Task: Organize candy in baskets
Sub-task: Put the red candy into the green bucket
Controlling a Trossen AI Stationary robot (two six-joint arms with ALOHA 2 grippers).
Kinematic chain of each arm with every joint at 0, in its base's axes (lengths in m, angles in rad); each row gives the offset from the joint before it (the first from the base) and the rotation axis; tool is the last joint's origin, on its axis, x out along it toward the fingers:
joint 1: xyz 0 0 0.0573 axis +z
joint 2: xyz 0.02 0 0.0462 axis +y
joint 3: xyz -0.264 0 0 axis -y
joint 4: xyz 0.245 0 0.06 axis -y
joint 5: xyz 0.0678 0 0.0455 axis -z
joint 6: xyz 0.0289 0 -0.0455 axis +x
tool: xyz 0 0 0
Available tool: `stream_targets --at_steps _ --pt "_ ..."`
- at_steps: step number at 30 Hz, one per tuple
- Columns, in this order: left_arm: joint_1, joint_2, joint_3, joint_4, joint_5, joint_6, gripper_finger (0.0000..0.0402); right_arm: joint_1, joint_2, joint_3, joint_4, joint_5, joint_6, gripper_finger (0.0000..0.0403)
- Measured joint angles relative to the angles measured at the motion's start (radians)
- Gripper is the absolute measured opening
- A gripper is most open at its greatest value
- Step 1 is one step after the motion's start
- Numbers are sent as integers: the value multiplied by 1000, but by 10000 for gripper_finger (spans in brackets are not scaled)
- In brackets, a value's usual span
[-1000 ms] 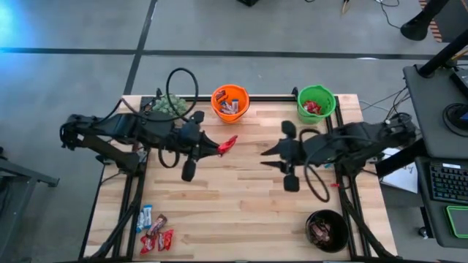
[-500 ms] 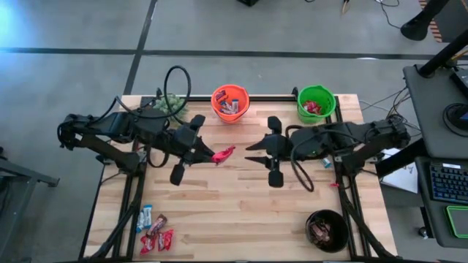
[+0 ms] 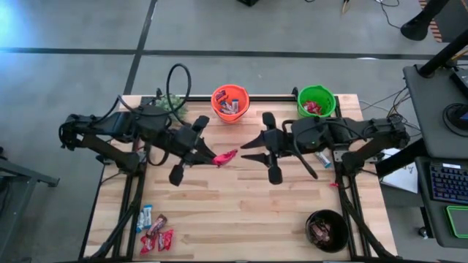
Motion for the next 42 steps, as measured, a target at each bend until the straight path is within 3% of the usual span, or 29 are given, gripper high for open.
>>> stream_targets --at_steps 42 --pt "130 29 0 14 75 27 0 -41 18 0 75 -153 18 105"
